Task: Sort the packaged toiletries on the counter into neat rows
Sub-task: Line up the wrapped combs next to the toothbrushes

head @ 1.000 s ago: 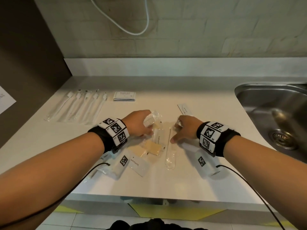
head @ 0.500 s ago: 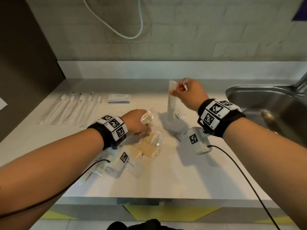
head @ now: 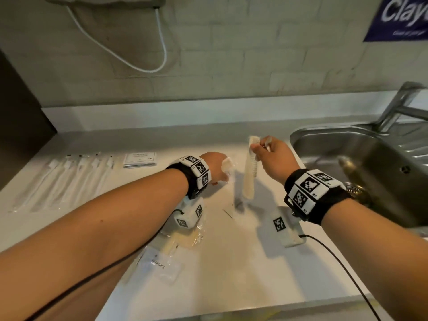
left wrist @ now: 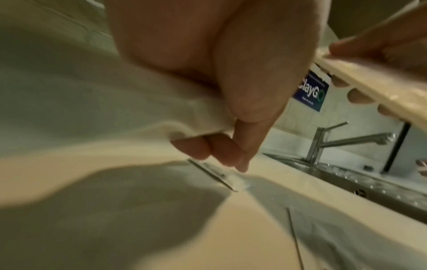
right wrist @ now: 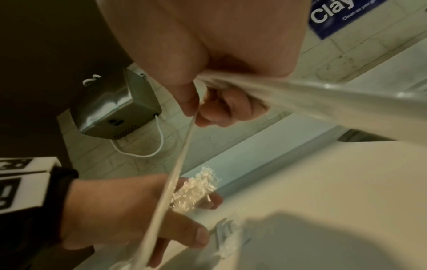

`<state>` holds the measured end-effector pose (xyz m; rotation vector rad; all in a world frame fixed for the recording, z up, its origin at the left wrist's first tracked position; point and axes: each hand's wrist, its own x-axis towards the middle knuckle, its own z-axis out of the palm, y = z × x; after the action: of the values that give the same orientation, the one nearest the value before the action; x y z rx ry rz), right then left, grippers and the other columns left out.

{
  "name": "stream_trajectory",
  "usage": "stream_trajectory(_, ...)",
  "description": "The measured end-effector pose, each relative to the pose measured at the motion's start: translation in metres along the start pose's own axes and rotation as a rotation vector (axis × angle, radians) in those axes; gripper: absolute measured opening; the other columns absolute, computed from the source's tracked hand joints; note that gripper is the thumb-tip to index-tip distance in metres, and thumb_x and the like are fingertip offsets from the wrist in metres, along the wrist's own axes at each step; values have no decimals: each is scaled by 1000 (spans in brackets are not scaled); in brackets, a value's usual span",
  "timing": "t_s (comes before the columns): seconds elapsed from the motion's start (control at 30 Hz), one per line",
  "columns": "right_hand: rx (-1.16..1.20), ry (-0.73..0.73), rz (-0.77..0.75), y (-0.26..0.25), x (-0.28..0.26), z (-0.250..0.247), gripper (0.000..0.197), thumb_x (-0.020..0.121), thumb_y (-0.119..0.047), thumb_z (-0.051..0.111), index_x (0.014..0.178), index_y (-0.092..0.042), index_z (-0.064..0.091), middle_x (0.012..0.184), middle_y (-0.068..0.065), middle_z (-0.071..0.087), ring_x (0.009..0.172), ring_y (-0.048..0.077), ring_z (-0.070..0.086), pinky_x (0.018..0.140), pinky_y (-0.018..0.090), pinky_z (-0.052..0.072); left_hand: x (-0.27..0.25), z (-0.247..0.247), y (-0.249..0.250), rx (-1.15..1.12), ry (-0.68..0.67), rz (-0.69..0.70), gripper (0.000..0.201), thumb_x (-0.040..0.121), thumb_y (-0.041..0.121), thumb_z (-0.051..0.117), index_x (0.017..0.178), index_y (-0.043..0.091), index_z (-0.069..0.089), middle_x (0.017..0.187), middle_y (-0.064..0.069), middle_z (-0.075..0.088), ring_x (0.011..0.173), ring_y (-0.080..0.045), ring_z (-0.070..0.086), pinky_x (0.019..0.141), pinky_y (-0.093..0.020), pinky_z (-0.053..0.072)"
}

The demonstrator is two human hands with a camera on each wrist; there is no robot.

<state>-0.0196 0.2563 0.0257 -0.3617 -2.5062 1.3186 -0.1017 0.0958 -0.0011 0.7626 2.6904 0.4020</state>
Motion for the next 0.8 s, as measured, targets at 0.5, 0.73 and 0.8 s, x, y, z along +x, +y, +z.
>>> stream_trajectory(0.5,40,-5,-18,-7,7,-6,21,87,-31,64,87,-11,61,94,14,69,90,28,65,86,40,51,-66,24,19,-82,-257,158,22,84,21,69,105,15,64,81,0,70,62,-15,64,65,-33,55)
stream_trajectory(0.73,55,-124,-70,-25,14,21,23,87,-30,65,84,-7,61,89,15,70,79,25,66,82,39,51,-74,-11,-33,-434,51,-56,41,79,32,79,111,17,59,87,5,66,56,-8,60,52,-24,47)
stream_trajectory(0.8,36,-175,-97,-36,16,34,24,87,-28,65,87,-4,62,82,9,71,65,11,62,73,31,49,-82,-27,-59,-496,122,-141,57,74,47,80,118,18,56,89,-1,70,60,-13,61,61,-27,51)
